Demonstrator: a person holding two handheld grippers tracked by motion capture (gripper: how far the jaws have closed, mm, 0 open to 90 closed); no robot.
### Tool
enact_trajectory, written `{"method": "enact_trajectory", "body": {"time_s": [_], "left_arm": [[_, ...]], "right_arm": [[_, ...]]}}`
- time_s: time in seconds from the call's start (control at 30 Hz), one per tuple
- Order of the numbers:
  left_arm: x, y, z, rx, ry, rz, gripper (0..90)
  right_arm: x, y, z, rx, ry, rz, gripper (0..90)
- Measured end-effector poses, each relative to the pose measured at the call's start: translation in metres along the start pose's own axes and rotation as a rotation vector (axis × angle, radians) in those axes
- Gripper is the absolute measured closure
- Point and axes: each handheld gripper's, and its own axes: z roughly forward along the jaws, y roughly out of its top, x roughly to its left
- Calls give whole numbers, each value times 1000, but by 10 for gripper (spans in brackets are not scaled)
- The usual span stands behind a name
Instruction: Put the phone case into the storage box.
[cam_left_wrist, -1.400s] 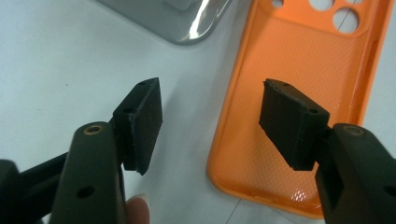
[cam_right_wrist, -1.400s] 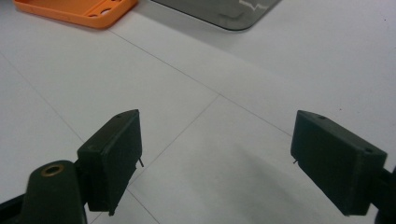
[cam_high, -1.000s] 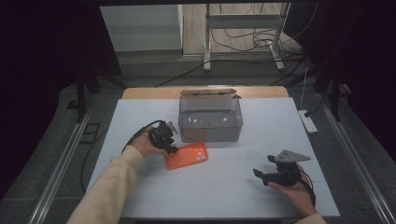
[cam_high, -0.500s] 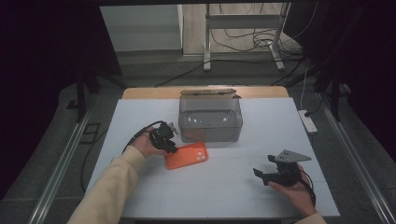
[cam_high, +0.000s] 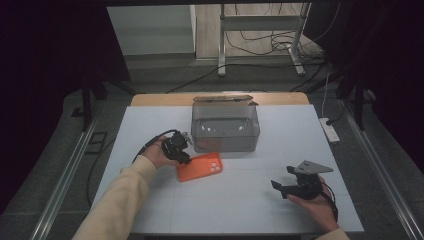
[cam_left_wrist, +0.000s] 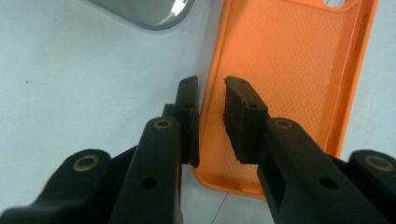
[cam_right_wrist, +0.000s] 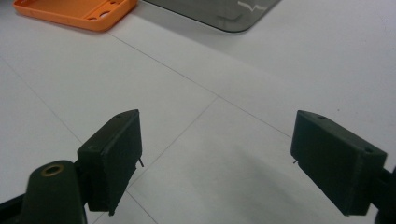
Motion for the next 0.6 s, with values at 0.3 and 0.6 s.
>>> {"method": "enact_trajectory", "body": {"time_s": [0.3, 0.6], "left_arm": [[3, 1, 0, 7, 0, -18, 810], [0, 1, 0, 11, 26, 23, 834]], "right_arm": [[0, 0, 0, -2, 1, 0, 170], [0, 0, 0, -1, 1, -1, 170]]}}
